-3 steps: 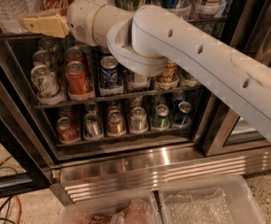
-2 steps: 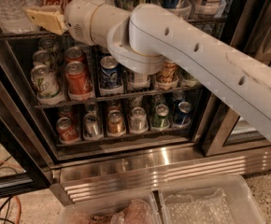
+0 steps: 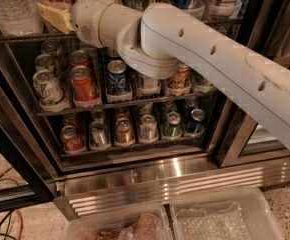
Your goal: Pick coke can from top shelf of fridge
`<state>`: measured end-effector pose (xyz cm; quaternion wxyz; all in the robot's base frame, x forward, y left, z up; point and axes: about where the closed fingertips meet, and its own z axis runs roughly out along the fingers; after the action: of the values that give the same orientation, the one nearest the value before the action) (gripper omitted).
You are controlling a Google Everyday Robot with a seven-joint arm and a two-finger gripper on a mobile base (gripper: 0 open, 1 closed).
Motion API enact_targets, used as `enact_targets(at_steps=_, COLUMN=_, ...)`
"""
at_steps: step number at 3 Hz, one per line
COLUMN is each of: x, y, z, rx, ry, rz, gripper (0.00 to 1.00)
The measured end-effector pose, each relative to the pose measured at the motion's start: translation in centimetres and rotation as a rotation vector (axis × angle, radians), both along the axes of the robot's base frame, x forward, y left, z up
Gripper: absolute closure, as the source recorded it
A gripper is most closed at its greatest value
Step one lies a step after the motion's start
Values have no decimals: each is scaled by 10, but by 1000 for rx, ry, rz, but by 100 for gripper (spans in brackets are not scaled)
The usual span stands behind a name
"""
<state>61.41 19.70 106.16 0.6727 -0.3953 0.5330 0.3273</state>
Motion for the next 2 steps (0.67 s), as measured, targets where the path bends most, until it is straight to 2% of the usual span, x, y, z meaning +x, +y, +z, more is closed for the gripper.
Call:
enact_targets(at_steps=1, x=0, y=0, z=-1, rx=-3, ry=3, rz=3, gripper=100)
enact_targets(at_steps=2, x=-1, y=0, z=-2, rx=-6, ry=6, rz=8, gripper=100)
